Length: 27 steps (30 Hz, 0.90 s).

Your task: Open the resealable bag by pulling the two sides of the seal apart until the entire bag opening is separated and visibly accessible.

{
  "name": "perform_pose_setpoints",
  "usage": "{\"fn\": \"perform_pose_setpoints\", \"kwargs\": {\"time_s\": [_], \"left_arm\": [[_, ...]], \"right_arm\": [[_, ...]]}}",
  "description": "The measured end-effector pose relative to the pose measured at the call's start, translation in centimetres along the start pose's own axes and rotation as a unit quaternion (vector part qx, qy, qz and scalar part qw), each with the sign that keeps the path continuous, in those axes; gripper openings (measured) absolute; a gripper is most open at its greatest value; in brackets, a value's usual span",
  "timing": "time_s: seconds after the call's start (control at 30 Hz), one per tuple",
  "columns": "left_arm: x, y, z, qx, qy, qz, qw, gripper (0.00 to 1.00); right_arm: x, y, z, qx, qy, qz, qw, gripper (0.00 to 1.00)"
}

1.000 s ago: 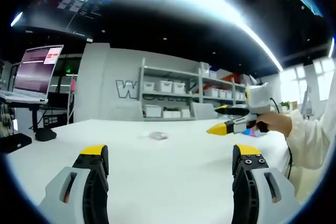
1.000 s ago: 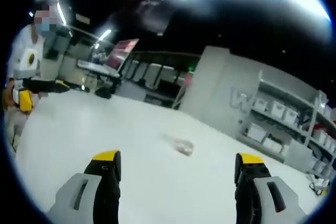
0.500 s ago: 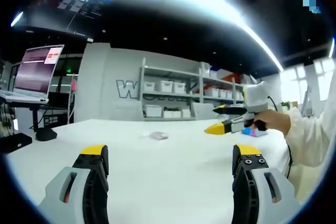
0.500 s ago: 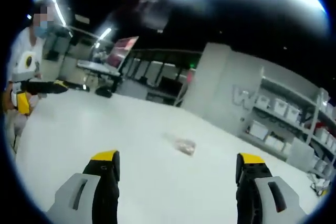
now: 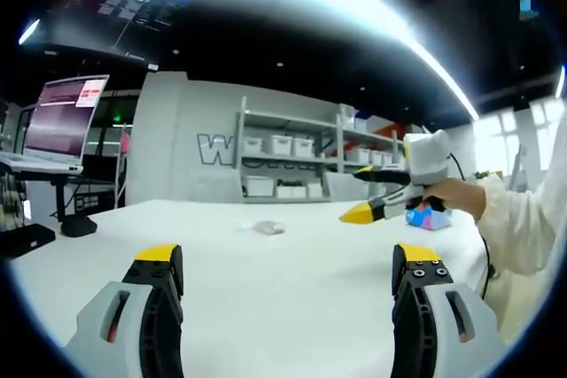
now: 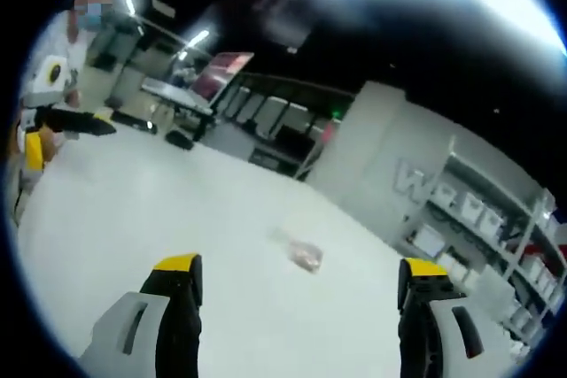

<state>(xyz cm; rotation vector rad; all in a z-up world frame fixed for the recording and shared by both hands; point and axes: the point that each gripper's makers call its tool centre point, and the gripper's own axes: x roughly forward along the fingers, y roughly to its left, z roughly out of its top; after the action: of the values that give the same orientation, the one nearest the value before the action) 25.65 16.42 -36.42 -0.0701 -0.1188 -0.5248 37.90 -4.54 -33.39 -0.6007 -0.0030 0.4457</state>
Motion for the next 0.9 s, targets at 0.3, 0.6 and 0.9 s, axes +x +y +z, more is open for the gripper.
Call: {"fn": "perform_pose_setpoints", "kwargs": {"time_s": [0.3,0.6,0.9], "left_arm": [[-0.1,0.0,0.1,0.000,0.000,0.002,1.0000,0.97],[-0.2,0.0,0.0,0.000,0.003,0.001,1.0000,0.97],[0.0,0.0,0.3,0.004,0.001,0.000,1.0000,0.97]], "right_arm": [[0.5,-0.2,0.4,-0.034,0.003,-0.001,0.9994,0.92],[1.4,0.6,-0.5,-0.060,0.016,0.012,0.9980,0.91],[2.1,1.0,-1.6,-0.066,0.032,0.023,0.9970,0.90]]}}
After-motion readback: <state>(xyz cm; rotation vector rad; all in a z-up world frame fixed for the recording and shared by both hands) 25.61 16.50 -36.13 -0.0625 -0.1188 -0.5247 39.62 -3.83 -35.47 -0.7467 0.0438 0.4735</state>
